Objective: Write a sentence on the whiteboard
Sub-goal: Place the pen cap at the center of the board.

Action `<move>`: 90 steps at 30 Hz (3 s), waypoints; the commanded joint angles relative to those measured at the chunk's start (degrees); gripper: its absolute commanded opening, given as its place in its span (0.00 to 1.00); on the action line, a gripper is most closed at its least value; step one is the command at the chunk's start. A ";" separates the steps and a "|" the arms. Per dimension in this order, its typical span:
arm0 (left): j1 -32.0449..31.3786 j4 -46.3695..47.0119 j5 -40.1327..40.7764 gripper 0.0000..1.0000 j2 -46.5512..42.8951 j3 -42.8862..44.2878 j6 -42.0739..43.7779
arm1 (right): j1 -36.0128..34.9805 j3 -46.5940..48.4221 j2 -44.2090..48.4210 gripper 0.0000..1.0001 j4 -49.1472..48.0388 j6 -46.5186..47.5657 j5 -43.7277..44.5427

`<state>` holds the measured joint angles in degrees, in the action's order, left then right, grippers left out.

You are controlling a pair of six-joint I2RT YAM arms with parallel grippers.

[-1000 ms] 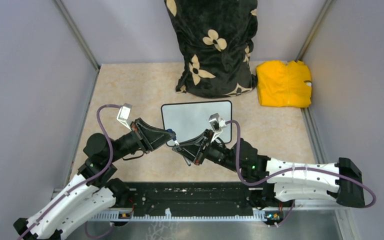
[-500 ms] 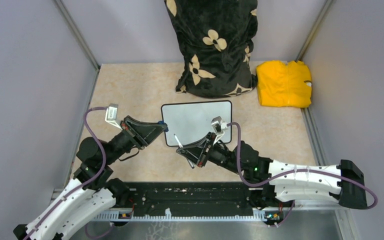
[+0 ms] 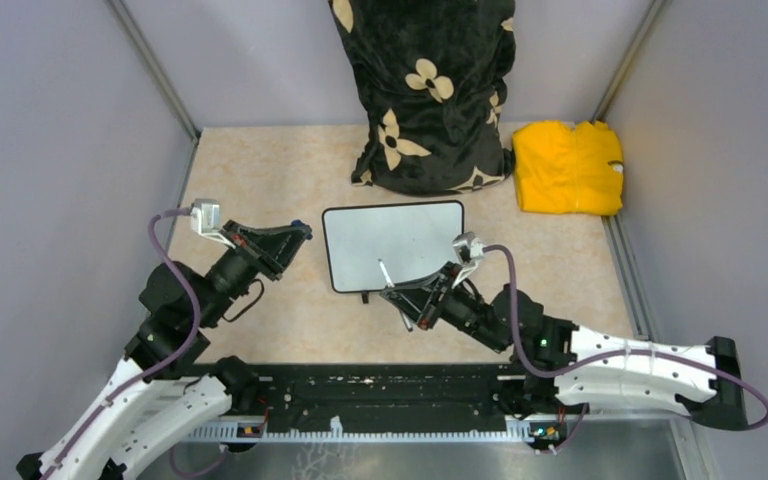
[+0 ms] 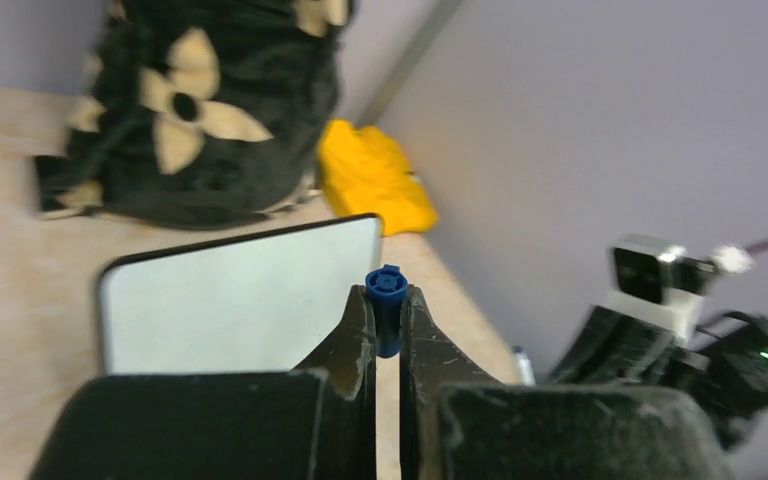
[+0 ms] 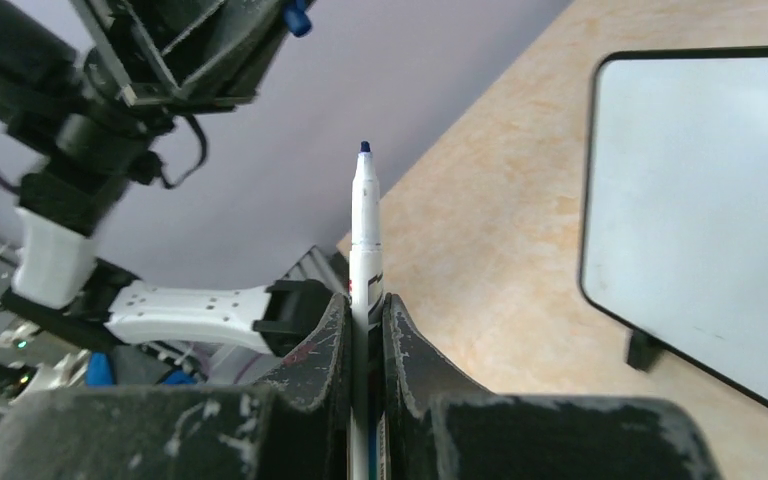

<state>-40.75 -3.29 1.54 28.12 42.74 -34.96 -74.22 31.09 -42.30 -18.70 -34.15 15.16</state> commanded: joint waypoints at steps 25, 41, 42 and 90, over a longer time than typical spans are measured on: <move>25.42 -25.64 7.28 0.00 56.70 16.12 13.21 | -0.08 -0.66 8.03 0.00 25.61 -1.89 12.11; 30.25 -21.85 1.31 0.00 66.27 13.30 12.65 | -0.11 -0.39 9.02 0.00 28.10 -1.70 9.28; 30.41 -22.41 0.75 0.00 67.14 13.78 12.70 | -0.11 -0.34 8.94 0.00 28.18 -1.78 9.33; 30.56 -22.58 -0.71 0.30 71.38 14.48 12.84 | -0.14 -1.38 9.61 0.00 29.68 -5.32 9.63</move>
<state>-10.44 -25.45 1.85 97.49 57.54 -21.82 -74.22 29.87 -33.50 12.10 -39.09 24.91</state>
